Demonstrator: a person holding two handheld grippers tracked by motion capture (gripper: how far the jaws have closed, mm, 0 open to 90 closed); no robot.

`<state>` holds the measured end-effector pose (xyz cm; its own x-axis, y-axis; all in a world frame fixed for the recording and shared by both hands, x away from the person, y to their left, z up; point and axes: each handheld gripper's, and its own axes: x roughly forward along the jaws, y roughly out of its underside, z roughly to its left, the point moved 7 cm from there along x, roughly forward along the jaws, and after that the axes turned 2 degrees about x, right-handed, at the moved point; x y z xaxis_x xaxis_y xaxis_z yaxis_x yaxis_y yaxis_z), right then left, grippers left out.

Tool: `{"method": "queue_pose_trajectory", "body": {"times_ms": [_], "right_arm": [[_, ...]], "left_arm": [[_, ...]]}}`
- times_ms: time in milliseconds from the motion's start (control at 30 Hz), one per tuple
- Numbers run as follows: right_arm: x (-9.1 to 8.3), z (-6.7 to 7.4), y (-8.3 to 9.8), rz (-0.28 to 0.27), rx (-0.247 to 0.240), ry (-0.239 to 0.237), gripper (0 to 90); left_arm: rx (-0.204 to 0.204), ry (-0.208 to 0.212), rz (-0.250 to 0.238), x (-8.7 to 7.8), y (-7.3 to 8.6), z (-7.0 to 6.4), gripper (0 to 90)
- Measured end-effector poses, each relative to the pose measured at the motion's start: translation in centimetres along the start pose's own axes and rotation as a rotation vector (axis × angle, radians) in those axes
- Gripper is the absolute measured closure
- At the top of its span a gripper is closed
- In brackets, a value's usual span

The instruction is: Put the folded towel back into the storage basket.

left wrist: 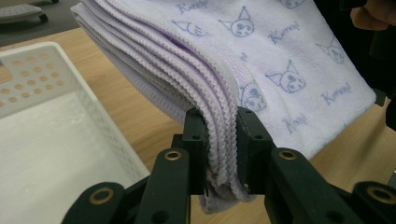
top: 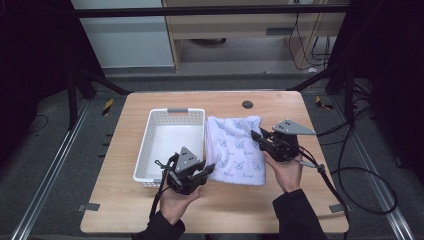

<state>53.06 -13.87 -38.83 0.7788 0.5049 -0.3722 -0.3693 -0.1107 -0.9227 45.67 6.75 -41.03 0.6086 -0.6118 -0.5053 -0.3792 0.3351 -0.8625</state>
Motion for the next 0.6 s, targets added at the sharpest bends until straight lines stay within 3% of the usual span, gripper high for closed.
{"method": "queue_pose_trajectory", "body": {"times_ms": [600], "right_arm": [[1.9,3.3,-2.3,-0.027,-0.029,-0.031,73.9]], "left_arm": [[-0.015,-0.05,-0.03,-3.1,0.1,2.8,75.0]]}}
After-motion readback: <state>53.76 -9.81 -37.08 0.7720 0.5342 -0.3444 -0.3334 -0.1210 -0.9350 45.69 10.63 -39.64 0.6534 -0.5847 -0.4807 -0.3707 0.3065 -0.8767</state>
